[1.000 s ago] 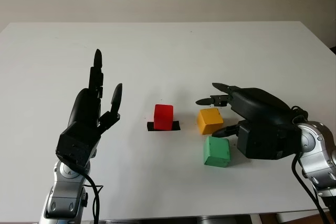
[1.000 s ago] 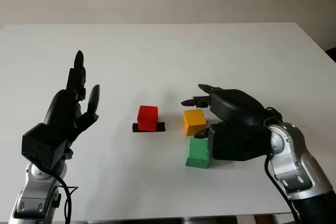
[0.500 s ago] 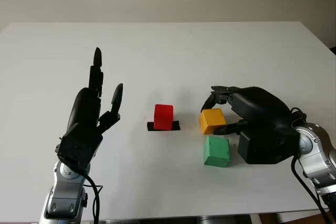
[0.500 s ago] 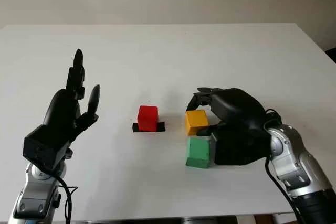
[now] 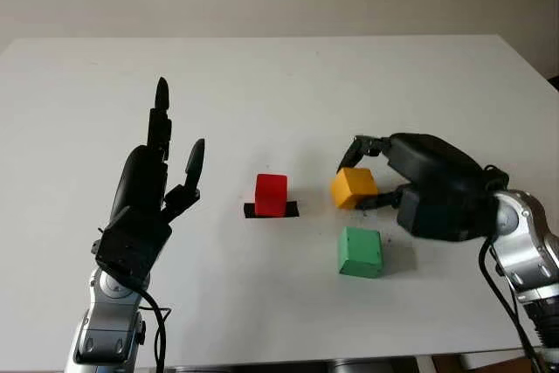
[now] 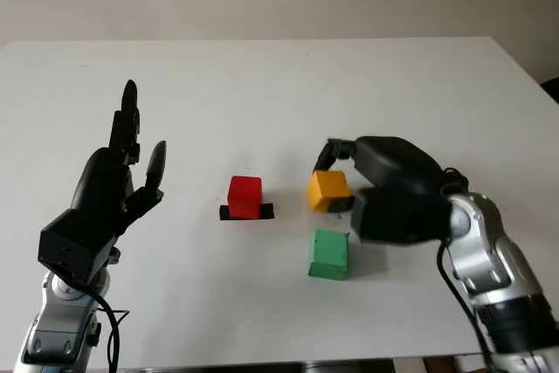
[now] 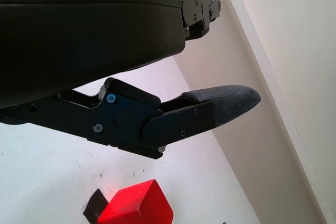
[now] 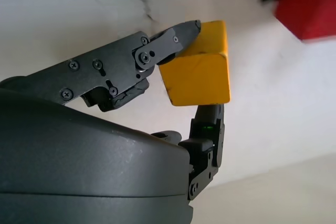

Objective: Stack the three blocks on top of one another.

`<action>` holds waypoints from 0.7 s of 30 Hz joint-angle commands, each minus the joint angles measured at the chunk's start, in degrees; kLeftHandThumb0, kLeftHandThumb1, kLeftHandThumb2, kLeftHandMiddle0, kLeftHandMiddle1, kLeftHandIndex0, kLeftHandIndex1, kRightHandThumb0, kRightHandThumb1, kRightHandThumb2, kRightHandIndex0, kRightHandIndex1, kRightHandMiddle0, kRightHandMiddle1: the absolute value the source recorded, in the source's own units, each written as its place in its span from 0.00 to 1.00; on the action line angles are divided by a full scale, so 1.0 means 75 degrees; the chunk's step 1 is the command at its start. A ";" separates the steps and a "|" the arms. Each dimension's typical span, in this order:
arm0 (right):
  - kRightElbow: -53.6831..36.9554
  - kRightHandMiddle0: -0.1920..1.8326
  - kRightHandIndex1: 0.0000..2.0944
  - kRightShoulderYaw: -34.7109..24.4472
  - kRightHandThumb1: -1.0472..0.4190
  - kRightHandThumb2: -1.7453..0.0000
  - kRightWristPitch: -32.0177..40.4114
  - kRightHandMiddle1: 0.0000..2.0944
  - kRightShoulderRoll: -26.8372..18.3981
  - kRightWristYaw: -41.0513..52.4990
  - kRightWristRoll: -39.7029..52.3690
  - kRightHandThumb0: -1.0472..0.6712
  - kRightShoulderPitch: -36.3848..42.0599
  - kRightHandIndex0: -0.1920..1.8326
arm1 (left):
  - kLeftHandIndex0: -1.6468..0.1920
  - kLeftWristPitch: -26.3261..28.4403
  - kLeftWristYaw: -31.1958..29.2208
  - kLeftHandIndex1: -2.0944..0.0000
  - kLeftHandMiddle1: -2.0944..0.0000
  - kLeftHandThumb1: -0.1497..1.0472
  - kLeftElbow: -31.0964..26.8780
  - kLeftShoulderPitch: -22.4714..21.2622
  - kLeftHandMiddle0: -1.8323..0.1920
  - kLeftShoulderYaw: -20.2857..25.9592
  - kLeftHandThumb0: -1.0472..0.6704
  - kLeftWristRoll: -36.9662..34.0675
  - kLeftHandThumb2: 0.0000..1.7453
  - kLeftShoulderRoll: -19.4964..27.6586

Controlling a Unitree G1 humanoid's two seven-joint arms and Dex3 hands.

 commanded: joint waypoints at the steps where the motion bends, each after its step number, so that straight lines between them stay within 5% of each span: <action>1: -0.0321 0.28 0.03 -0.0117 0.08 0.97 0.0300 0.67 0.0098 0.0180 0.0218 0.41 -0.0458 0.26 | 1.00 -0.0091 0.0014 0.98 0.97 1.00 -0.0009 -0.0021 0.99 -0.0019 0.18 0.0003 0.40 0.0039; 21: -0.1927 0.24 0.02 0.0922 0.07 0.97 0.3276 0.77 0.0962 0.1331 0.0506 0.37 -0.1730 0.25 | 0.99 -0.0035 0.0321 0.97 0.97 1.00 0.0030 -0.0029 0.99 -0.0239 0.18 0.0088 0.40 -0.0215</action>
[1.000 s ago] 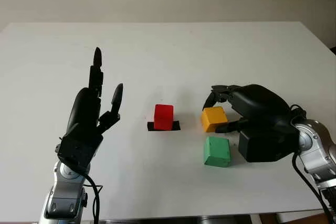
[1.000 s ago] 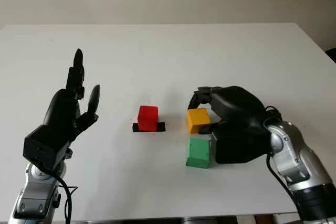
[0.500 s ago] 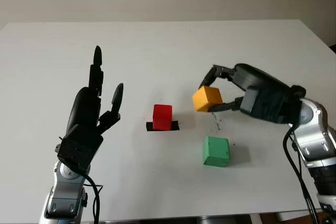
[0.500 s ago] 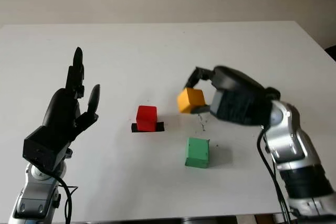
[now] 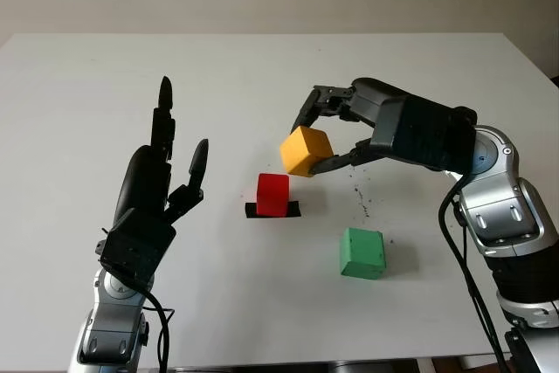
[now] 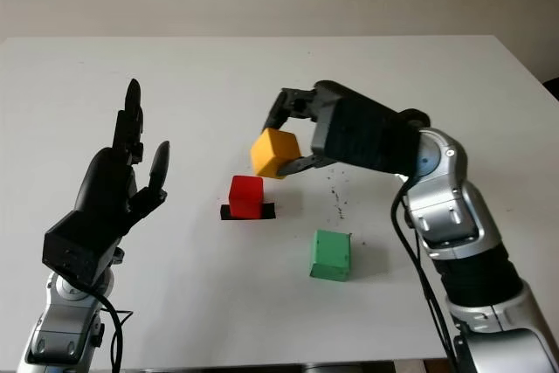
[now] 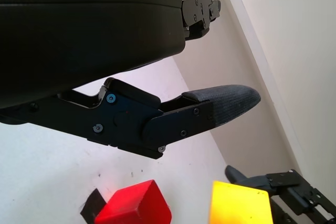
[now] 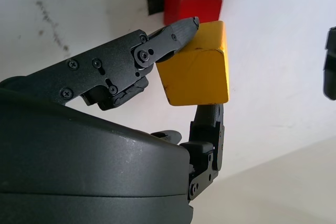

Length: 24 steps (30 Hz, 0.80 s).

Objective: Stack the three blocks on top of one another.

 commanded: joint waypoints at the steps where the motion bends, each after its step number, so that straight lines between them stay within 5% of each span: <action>1: -0.0284 0.23 0.02 0.0078 0.07 0.97 0.0325 0.78 0.0141 0.0034 -0.0013 0.38 -0.0225 0.24 | 0.99 0.0056 0.0065 0.98 0.97 1.00 -0.0019 -0.0024 0.99 -0.0082 0.18 0.0067 0.40 -0.0086; 24: 0.0073 0.21 0.02 0.1064 0.05 0.97 0.0965 0.81 0.0520 0.0005 -0.1118 0.39 -0.0680 0.24 | 1.00 0.0187 0.0203 0.99 0.99 1.00 -0.0007 0.0026 1.00 -0.0291 0.18 0.0101 0.41 -0.0379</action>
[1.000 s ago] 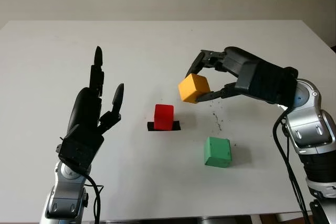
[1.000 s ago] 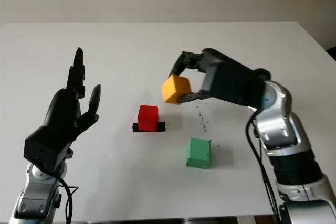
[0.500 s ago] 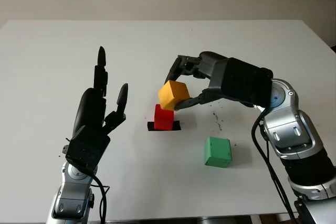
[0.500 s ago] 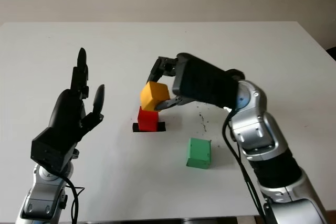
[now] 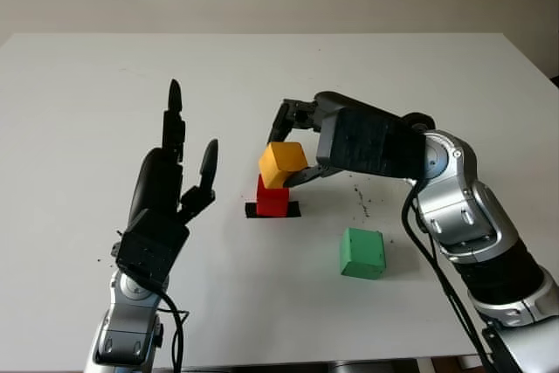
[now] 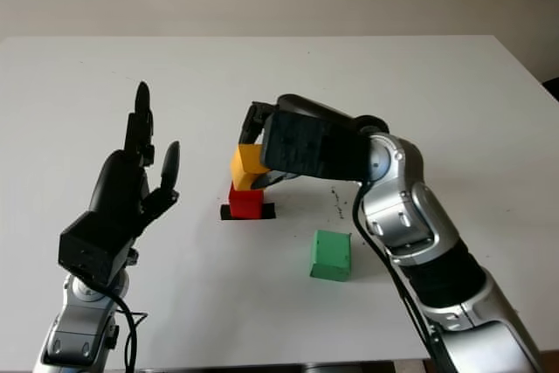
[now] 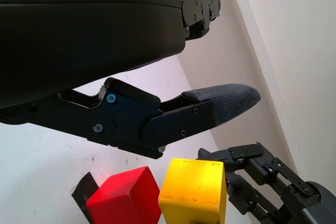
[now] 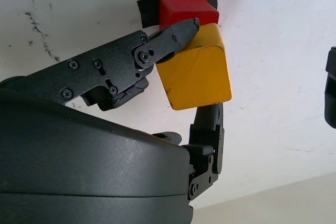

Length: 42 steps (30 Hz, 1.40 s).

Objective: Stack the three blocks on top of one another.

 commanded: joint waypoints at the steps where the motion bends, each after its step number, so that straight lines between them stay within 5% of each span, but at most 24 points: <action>1: 0.0036 0.22 0.02 -0.0022 0.05 0.97 0.0088 0.81 0.0106 -0.0045 -0.0012 0.40 -0.0217 0.24 | 1.00 0.0034 0.0055 0.99 0.99 1.00 -0.0006 0.0024 1.00 -0.0036 0.18 0.0006 0.41 -0.0071; 42: 0.0182 0.21 0.02 0.0331 0.05 0.97 0.0229 0.80 0.0119 0.0362 -0.0167 0.39 -0.0043 0.24 | 1.00 0.0016 0.0108 1.00 0.99 1.00 -0.0062 0.0116 1.00 -0.0097 0.18 -0.0042 0.41 -0.0193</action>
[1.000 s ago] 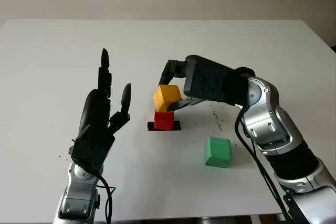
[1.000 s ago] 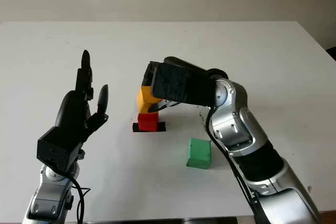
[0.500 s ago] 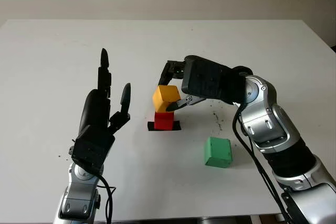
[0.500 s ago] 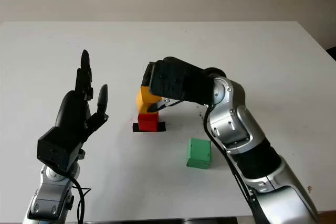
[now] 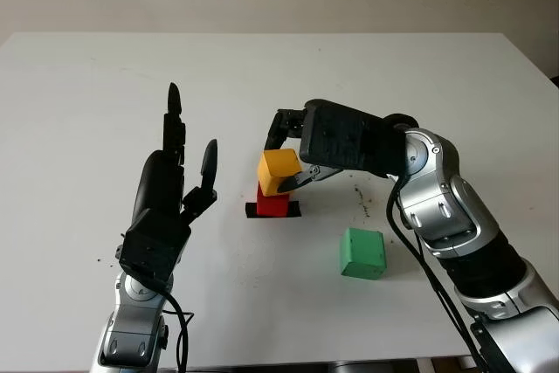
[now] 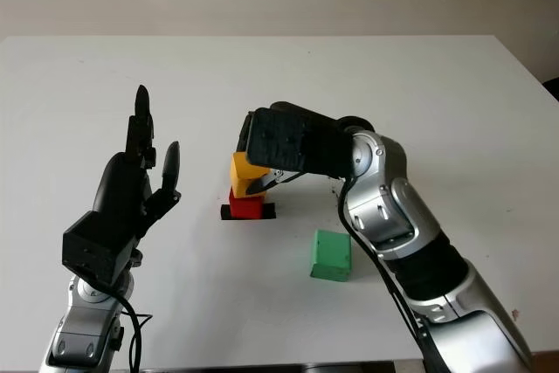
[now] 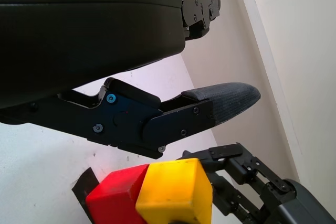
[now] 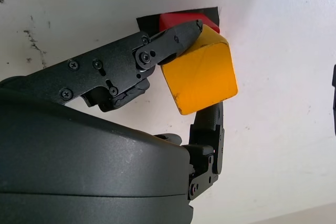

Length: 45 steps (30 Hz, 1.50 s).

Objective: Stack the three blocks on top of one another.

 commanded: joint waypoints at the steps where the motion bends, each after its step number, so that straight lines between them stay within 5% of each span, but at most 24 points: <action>1: -0.0066 0.21 0.02 0.0023 0.05 0.97 -0.0054 0.80 -0.0063 0.0009 -0.0008 0.39 0.0063 0.24 | 1.00 -0.0038 0.0011 1.00 0.99 1.00 -0.0062 0.0051 1.00 -0.0050 0.18 -0.0005 0.41 -0.0045; 45: 0.0141 0.19 0.02 -0.0053 0.04 0.97 -0.0108 0.80 0.0149 -0.0300 0.0172 0.38 0.0054 0.19 | 1.00 -0.0140 0.0174 0.99 0.98 1.00 -0.0006 0.0098 1.00 -0.0145 0.20 0.0164 0.42 -0.0066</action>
